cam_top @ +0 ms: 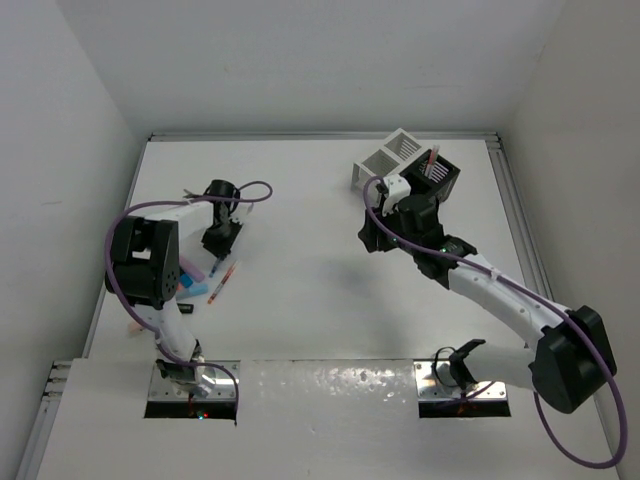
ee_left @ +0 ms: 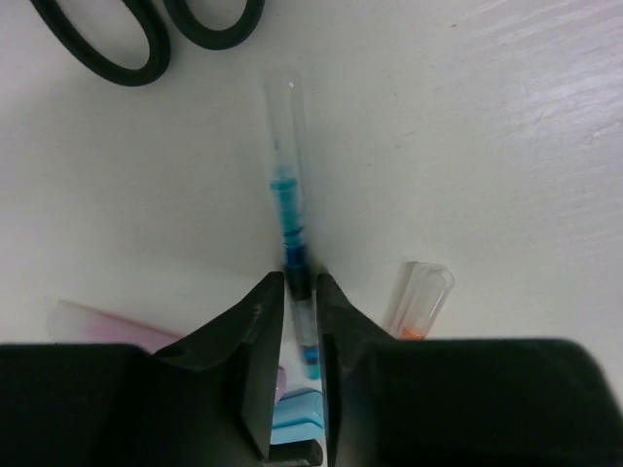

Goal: Sort the stationery into containers
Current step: Pick up the pen from the center of the board.

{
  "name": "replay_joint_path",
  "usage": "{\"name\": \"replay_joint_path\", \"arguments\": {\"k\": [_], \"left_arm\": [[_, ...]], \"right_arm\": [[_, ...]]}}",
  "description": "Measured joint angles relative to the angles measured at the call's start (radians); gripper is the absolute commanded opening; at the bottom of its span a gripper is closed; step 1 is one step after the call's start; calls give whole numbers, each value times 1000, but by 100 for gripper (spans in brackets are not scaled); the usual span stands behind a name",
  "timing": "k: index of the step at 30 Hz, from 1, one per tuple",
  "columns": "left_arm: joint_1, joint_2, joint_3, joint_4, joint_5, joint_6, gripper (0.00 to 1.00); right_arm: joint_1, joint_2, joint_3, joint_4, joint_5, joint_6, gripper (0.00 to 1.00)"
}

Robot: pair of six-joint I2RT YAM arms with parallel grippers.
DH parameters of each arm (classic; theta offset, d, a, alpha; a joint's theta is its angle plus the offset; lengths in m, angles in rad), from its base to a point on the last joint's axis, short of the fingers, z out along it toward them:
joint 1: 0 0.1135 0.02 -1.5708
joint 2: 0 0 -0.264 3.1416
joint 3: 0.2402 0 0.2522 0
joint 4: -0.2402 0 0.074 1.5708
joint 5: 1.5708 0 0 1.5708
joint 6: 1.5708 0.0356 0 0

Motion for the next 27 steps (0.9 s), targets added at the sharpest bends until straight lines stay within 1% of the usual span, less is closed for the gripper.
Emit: {"name": "replay_joint_path", "arguments": {"k": [1, 3, 9, 12, 15, 17, 19, 22, 27], "left_arm": [[0, 0, -1, 4, 5, -4, 7], [0, 0, -3, 7, 14, -8, 0], [0, -5, -2, -1, 33, -17, 0], [-12, -19, 14, -48, 72, -31, 0], [-42, -57, 92, -129, 111, -34, 0], [-70, -97, 175, -159, 137, -34, 0], [-107, -147, 266, -163, 163, -33, 0], [-176, -220, 363, -154, 216, -34, 0], [-300, -276, 405, -154, 299, -56, 0]], "right_arm": [[3, -6, -2, -1, 9, 0, 51], [7, -16, -3, -1, 22, 1, 51], [37, -24, -2, -16, 55, 1, 51], [56, -24, 2, -37, 61, 5, 52], [69, -24, 16, -40, 55, 31, 53], [72, -24, 28, -20, 39, 68, 56], [72, -22, 40, 35, 19, 116, 62], [72, 7, 70, 158, -13, 206, 65], [81, 104, 143, 357, -51, 325, 70]]}}
